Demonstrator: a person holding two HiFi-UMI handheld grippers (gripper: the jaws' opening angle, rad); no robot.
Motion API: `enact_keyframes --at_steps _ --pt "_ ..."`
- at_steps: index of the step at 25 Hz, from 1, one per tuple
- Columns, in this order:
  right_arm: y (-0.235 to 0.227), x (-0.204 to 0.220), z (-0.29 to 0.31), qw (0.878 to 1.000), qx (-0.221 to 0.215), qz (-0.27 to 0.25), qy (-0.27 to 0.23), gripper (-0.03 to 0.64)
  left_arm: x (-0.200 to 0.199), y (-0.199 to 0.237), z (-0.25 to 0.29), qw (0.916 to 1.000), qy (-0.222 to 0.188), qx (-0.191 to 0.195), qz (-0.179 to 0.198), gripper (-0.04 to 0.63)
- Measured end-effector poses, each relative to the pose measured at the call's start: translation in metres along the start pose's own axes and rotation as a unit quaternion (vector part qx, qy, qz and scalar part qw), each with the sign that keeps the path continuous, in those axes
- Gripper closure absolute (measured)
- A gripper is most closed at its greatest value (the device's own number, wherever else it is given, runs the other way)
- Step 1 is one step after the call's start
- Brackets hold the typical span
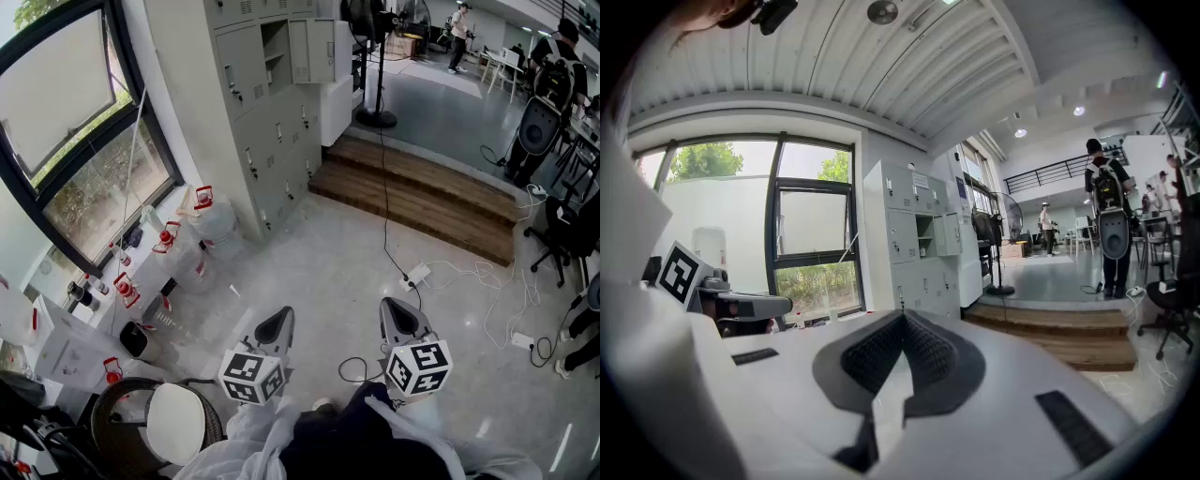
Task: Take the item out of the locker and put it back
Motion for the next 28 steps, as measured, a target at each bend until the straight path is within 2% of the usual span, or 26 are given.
enact_keyframes --at_steps 4,13,17,23,28 --pt "0.007 0.002 0.0 1.0 -0.007 0.006 0.004 0.618 0.001 0.001 -0.003 1.0 0.001 0.001 -0.001 0.588" --pt "0.008 0.012 -0.011 1.0 0.025 0.013 0.01 0.617 0.009 0.0 -0.011 1.0 0.008 0.003 -0.006 0.588" --pt "0.013 0.018 -0.019 0.999 0.036 0.021 0.018 0.617 0.011 -0.004 -0.015 0.9997 0.017 0.018 0.0 0.588" --pt "0.015 0.027 -0.017 0.999 0.029 0.029 0.028 0.617 0.017 -0.001 -0.011 0.9995 0.027 0.017 -0.007 0.588" --pt "0.002 0.019 0.009 0.999 0.016 0.028 0.021 0.617 0.006 0.006 0.01 0.9998 0.018 0.009 -0.007 0.588"
Point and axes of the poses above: the fingertips, and each gripper's own axes: z forward along the fingers, y to its left, x out of its underside, the point moved 6 cm from there along -z, backward along the fingers, and after that the axes turned 13 degrees about -z, right-handed, at the moved point
